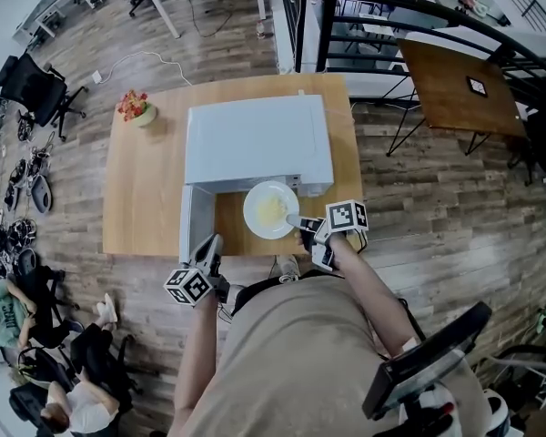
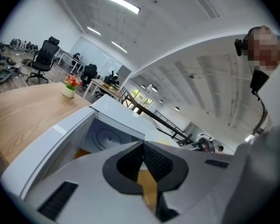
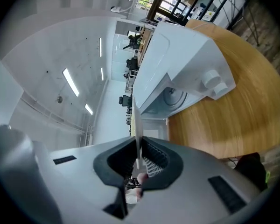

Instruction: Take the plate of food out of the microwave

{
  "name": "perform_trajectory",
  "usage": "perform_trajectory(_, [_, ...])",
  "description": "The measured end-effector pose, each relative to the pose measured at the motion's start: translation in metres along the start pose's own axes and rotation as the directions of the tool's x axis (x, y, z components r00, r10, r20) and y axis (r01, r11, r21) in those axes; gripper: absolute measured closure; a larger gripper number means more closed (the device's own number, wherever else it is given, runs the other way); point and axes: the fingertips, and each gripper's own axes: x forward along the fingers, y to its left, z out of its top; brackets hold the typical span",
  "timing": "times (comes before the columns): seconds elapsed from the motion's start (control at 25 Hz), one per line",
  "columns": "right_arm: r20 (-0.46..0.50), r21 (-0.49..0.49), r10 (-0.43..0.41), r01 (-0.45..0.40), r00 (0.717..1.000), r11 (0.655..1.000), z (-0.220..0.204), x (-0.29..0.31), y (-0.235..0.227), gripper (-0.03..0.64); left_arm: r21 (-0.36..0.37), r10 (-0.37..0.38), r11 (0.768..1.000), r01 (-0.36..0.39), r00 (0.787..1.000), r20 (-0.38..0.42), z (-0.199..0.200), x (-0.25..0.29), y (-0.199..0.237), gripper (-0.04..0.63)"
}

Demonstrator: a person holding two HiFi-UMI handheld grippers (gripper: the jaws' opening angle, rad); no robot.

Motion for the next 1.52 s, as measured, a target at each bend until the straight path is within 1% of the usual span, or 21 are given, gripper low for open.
perform_trajectory(0.36, [-0.065, 0.047, -0.056, 0.059, 0.996, 0.997, -0.020, 0.028, -0.050, 0.598, -0.010, 0.023, 1.000, -0.023, 1.000, -0.011, -0.007, -0.005, 0.008, 0.592])
perform_trajectory(0.72, [-0.098, 0.126, -0.142, 0.153, 0.985, 0.980, -0.030, 0.062, -0.125, 0.598, -0.007, 0.044, 0.999, -0.044, 0.999, -0.015, -0.007, -0.010, 0.009, 0.592])
perform_trajectory(0.96, [-0.110, 0.151, -0.222, 0.237, 0.969, 0.960, -0.035, 0.075, -0.175, 0.598, -0.013, 0.064, 0.998, -0.064, 0.998, -0.023, -0.011, -0.014, 0.008, 0.592])
perform_trajectory(1.16, [-0.112, 0.185, -0.270, 0.287, 0.956, 0.940, -0.042, 0.078, -0.207, 0.598, -0.021, 0.087, 0.996, -0.087, 0.996, -0.031, -0.016, -0.020, 0.010, 0.592])
perform_trajectory(1.4, [-0.138, 0.195, -0.307, 0.330, 0.942, 0.924, -0.052, 0.084, -0.234, 0.598, -0.030, 0.113, 0.993, -0.114, 0.993, -0.038, -0.018, -0.027, 0.015, 0.592])
perform_trajectory(1.52, [-0.146, 0.185, -0.333, 0.356, 0.932, 0.916, -0.053, 0.084, -0.245, 0.598, -0.031, 0.117, 0.993, -0.118, 0.992, -0.039, -0.017, -0.025, 0.015, 0.592])
